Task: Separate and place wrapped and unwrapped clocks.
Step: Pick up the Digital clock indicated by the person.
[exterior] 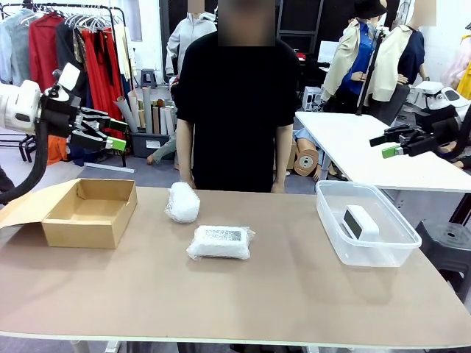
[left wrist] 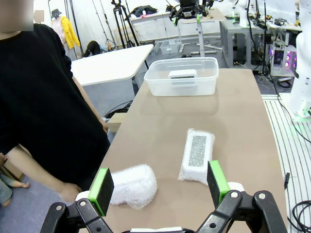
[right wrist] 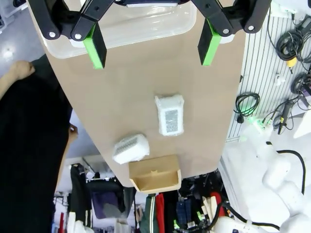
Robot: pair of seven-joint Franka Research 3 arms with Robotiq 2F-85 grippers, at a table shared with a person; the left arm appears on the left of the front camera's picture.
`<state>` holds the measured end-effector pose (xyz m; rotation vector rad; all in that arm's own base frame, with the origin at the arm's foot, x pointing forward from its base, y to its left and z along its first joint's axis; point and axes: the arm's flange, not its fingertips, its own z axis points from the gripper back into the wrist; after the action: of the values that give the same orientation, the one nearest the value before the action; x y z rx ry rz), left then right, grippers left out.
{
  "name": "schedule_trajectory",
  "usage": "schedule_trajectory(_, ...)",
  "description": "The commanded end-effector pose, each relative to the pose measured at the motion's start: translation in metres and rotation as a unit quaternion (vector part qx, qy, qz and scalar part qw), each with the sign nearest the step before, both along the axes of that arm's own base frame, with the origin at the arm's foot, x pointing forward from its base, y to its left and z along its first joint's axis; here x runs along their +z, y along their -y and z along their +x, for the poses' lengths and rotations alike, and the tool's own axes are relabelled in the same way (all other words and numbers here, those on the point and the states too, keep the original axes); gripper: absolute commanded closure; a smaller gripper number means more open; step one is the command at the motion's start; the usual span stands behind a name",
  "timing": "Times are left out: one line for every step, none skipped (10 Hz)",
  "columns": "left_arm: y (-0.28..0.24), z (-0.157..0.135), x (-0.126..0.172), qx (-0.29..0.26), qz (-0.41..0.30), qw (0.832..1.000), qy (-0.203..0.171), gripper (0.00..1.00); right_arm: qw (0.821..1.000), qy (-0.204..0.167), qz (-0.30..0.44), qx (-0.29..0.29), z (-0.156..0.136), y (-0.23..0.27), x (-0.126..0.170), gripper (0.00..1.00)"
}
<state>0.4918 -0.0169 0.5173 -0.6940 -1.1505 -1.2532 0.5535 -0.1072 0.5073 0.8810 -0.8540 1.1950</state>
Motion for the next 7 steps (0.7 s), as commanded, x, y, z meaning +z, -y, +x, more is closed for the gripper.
schedule_trajectory(0.0011,-0.0013,0.0014,0.004,0.002,1.000,0.003,0.00,1.000,-0.003,-0.002,-0.001,-0.0005,-0.0001,0.0008,0.00)
schedule_trajectory(0.0011,-0.0013,0.0014,0.004,0.002,1.000,0.003,0.00,1.000,-0.003,-0.002,-0.001,-0.0005,-0.0001,0.0008,0.00)
schedule_trajectory(0.0011,-0.0013,0.0014,0.004,0.002,1.000,0.003,0.00,1.000,-0.003,-0.002,-0.001,-0.0005,-0.0001,0.0008,0.00)
schedule_trajectory(0.0011,-0.0013,0.0014,0.004,0.002,1.000,0.003,0.00,1.000,-0.003,-0.002,-0.001,-0.0005,-0.0001,0.0008,0.00)
schedule_trajectory(0.0011,-0.0013,0.0014,0.004,0.002,1.000,0.003,0.00,1.000,-0.003,-0.002,-0.001,-0.0005,-0.0001,0.0008,0.00)
schedule_trajectory(0.0011,-0.0013,0.0014,0.004,0.002,1.000,0.003,0.00,1.000,-0.003,-0.002,-0.001,-0.0005,-0.0001,0.0008,0.00)
schedule_trajectory(0.0011,-0.0013,0.0014,0.004,0.002,1.000,0.003,0.00,1.000,-0.003,-0.002,-0.001,-0.0005,-0.0001,0.0008,0.00)
